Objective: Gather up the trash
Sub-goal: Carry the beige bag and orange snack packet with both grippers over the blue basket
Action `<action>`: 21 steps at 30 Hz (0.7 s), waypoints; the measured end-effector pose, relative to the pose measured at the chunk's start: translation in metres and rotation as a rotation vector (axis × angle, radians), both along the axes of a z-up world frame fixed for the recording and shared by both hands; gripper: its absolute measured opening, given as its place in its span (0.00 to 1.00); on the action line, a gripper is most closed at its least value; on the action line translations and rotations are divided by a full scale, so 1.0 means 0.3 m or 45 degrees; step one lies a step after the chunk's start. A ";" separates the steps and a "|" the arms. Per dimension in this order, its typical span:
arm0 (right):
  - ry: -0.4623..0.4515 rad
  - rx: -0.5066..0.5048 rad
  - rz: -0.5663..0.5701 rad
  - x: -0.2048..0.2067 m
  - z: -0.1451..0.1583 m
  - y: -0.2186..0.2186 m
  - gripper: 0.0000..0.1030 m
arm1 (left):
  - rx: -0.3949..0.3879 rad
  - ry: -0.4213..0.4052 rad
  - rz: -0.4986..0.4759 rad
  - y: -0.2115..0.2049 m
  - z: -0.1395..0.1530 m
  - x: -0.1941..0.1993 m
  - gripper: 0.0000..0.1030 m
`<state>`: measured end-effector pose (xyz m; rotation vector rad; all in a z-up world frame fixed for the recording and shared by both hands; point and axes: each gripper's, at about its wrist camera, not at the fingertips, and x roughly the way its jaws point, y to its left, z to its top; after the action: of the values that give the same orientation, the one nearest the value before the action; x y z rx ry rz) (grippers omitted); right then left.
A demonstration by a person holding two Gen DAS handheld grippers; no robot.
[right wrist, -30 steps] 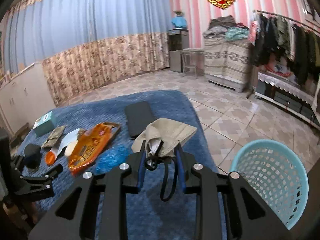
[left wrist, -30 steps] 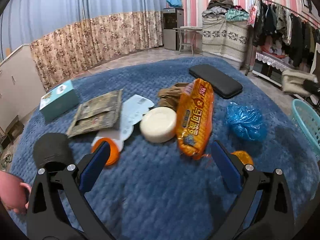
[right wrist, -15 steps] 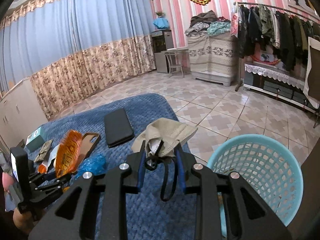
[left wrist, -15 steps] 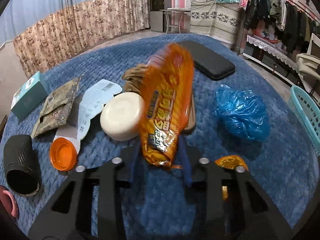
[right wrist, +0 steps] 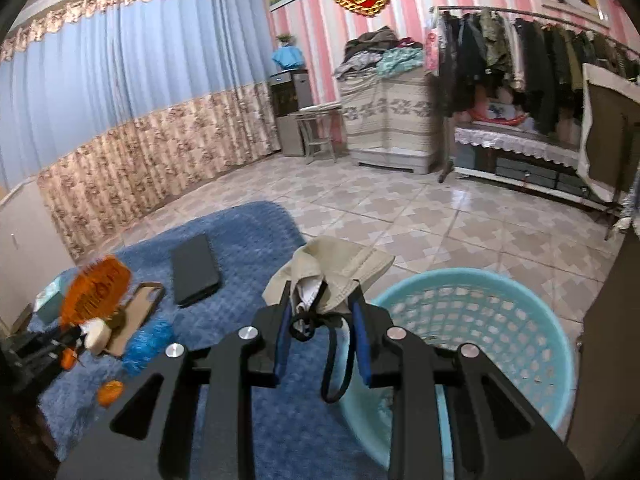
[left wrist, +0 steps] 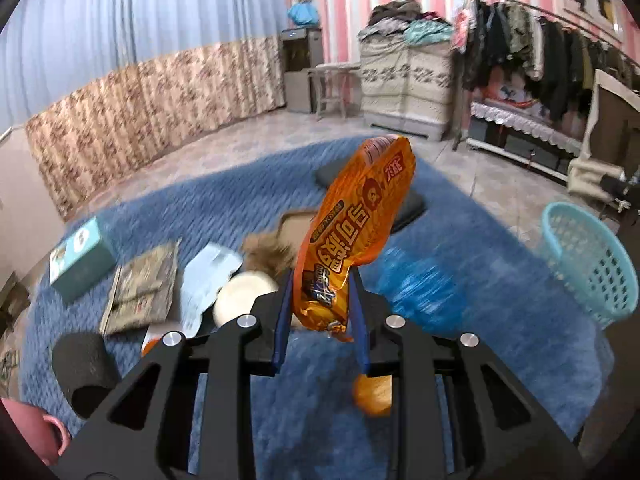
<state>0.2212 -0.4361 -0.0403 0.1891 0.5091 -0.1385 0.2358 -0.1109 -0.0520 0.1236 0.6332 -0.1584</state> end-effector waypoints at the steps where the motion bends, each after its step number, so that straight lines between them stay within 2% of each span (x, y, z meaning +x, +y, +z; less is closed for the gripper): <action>1: -0.002 -0.005 -0.021 -0.011 0.003 -0.020 0.26 | 0.001 -0.014 -0.024 -0.026 0.019 -0.001 0.24; 10: 0.037 -0.088 -0.238 -0.098 0.006 -0.194 0.26 | -0.031 -0.051 -0.231 -0.293 0.097 0.004 0.24; 18: 0.091 -0.047 -0.364 -0.145 -0.035 -0.351 0.26 | -0.045 -0.062 -0.421 -0.544 0.085 -0.017 0.24; 21: 0.114 -0.044 -0.386 -0.154 -0.052 -0.386 0.26 | -0.056 -0.006 -0.482 -0.630 0.053 -0.009 0.24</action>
<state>0.1750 -0.5518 -0.0559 0.2264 0.5648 -0.4529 0.2331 -0.2998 -0.0361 0.2010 0.5962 -0.5371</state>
